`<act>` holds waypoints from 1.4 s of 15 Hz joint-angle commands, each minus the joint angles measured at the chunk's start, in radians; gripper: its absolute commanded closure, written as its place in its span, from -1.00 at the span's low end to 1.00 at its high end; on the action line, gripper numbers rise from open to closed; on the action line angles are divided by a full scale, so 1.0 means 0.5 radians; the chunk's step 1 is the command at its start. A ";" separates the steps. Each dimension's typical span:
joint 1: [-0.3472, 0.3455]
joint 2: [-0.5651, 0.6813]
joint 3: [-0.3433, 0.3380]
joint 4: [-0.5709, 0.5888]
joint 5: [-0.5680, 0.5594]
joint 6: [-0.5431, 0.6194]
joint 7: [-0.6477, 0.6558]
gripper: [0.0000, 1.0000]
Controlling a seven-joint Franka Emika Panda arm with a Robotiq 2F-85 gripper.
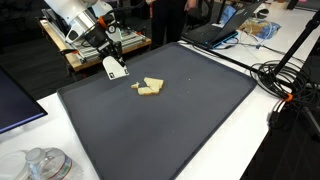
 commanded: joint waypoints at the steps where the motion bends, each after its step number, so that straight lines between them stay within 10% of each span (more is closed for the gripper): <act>1: 0.033 -0.064 -0.046 -0.099 0.250 0.027 -0.148 0.98; 13: 0.076 -0.008 -0.045 -0.189 0.595 0.048 -0.310 0.98; 21: 0.273 -0.045 0.070 -0.060 -0.433 0.221 0.391 0.98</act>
